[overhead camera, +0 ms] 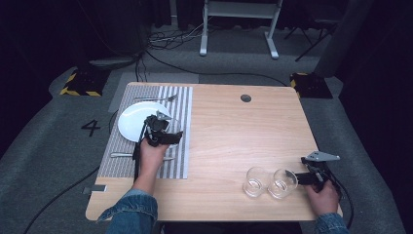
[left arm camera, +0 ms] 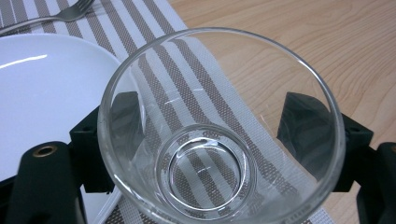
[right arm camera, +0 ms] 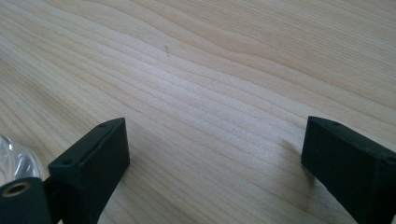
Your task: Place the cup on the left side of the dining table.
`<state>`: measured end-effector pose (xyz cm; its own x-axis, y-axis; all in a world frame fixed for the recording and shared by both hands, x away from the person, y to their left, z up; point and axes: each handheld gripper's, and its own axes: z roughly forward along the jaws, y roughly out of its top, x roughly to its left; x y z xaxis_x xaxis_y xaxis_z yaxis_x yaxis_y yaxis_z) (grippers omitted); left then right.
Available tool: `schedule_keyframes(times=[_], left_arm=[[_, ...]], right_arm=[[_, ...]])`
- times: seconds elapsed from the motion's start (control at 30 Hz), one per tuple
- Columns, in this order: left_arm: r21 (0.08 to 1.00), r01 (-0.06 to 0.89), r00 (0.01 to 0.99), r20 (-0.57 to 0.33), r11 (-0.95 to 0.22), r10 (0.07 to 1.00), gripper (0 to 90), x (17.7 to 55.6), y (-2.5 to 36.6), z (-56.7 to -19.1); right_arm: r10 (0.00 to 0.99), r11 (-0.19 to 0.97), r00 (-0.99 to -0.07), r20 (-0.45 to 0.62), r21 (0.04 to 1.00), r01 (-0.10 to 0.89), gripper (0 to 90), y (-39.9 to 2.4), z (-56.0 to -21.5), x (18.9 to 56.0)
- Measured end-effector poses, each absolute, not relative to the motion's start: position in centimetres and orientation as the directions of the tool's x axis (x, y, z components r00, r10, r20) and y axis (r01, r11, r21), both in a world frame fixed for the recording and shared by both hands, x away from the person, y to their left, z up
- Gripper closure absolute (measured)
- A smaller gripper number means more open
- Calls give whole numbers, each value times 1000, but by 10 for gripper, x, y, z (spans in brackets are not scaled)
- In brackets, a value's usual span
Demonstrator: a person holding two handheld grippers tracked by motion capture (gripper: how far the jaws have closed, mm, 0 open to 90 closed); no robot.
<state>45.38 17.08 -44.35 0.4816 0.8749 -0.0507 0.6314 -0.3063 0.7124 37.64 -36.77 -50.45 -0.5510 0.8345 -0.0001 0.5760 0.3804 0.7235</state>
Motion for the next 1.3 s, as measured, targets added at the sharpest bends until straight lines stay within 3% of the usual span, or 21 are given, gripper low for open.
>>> schedule_keyframes(times=[0.43,0.63,0.77,1.3], left_arm=[[667,653,478,4,-359,878,194,453,174,-453],[683,661,470,-55,-311,881,185,451,185,-456],[680,647,476,-7,-345,880,177,447,182,-453],[751,602,448,-35,-272,893,136,435,184,-440]], right_arm=[[834,381,-551,0,724,576,80,-368,-504,376],[835,380,-551,0,724,576,79,-368,-504,376],[834,380,-551,0,724,576,79,-368,-504,376],[834,380,-551,0,724,576,80,-368,-504,376]])
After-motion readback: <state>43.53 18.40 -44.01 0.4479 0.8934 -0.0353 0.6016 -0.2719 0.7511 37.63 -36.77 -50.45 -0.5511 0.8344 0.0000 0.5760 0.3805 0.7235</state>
